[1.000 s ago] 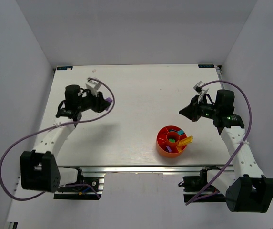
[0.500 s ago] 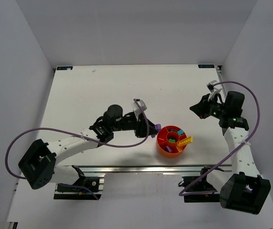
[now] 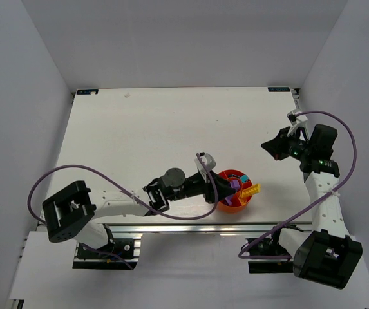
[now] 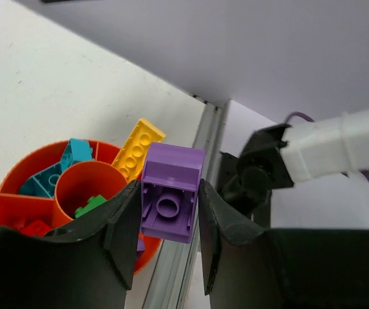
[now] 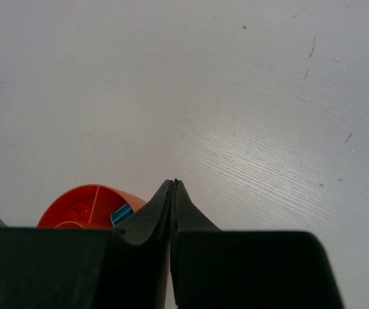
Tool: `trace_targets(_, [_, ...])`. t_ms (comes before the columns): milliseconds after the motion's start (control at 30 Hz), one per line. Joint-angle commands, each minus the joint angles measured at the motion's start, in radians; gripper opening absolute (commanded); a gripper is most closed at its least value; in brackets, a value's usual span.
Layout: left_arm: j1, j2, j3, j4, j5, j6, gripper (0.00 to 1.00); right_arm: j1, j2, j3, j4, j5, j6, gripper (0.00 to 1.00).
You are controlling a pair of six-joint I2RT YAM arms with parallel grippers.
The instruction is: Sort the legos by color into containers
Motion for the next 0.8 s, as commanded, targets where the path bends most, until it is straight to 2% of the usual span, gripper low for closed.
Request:
trace_targets(0, [-0.073, 0.032, -0.008, 0.08, -0.277, -0.029, 0.0, -0.014, -0.001, -0.007, 0.034, -0.037, 0.002, 0.0])
trace_targets(333, [-0.161, 0.107, 0.015, 0.085, -0.494, 0.048, 0.0, -0.041, -0.007, -0.01, 0.034, -0.074, 0.008, 0.0])
trace_targets(767, [-0.172, 0.139, -0.035, 0.136, -0.577, 0.054, 0.0, -0.058, -0.001, -0.01, 0.031, -0.1, 0.008, 0.0])
